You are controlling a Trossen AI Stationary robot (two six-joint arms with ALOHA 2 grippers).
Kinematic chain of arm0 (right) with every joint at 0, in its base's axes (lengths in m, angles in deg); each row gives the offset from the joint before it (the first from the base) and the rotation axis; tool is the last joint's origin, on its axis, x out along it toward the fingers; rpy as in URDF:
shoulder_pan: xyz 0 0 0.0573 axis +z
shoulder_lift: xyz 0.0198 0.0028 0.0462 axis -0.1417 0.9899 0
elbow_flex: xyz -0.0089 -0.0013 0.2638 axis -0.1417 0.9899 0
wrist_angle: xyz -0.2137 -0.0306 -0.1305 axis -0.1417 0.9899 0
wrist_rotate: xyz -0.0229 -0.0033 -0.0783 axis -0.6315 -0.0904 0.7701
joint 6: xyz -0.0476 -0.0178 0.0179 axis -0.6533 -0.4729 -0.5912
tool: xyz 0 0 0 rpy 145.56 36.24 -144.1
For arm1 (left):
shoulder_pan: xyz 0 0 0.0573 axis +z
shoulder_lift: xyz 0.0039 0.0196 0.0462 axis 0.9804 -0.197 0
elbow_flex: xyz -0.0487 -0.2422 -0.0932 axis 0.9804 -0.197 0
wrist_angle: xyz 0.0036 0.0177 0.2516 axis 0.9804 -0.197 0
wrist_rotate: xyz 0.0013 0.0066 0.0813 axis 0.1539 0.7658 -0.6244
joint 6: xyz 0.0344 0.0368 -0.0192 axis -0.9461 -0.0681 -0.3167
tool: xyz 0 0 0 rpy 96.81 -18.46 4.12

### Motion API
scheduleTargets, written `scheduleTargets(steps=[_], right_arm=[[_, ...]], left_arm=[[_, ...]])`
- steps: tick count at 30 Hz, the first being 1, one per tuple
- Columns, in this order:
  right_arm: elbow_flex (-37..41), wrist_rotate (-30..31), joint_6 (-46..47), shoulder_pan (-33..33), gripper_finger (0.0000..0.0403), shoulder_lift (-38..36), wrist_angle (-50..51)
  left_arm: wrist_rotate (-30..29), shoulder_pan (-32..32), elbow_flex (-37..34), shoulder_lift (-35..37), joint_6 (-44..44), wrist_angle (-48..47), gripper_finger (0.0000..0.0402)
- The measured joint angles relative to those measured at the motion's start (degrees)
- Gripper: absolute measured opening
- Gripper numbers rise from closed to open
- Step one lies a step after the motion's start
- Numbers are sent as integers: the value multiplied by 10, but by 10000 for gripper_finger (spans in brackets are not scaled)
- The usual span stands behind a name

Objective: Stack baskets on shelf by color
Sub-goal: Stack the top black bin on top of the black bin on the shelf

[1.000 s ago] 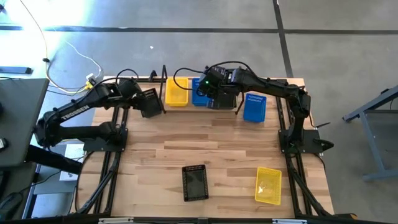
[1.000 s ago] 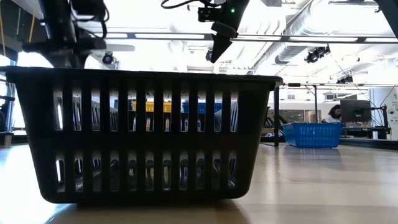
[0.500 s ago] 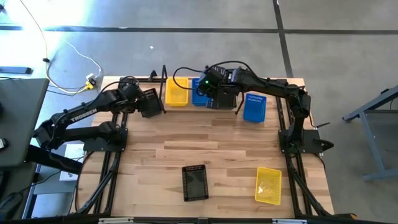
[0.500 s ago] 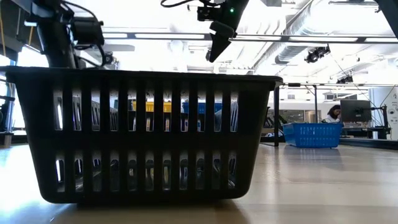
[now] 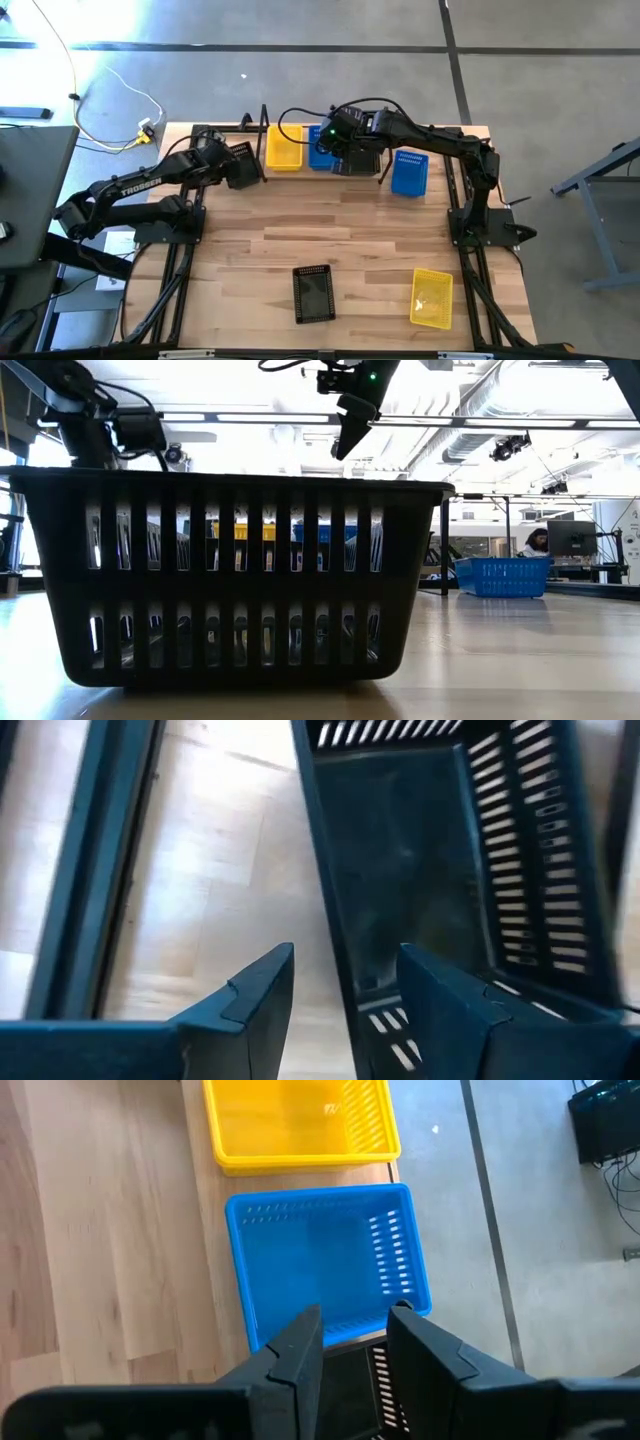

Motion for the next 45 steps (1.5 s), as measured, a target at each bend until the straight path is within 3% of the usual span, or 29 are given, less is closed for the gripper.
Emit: scheduleTargets(steps=[10,20,25,38,45], right_arm=[[0,0,-2,0,101,0,0],[0,-6,-2,8,101,0,0],[0,-7,-2,16,101,0,0],[0,-6,0,43,101,0,0],[0,-5,3,57,101,0,0]], left_arm=[[-19,0,-14,-65,15,66,159],[-77,0,-14,-77,-13,66,15],[-96,0,-14,-76,-17,66,11],[-157,0,-11,60,-16,78,2],[-214,0,48,137,-69,74,2]])
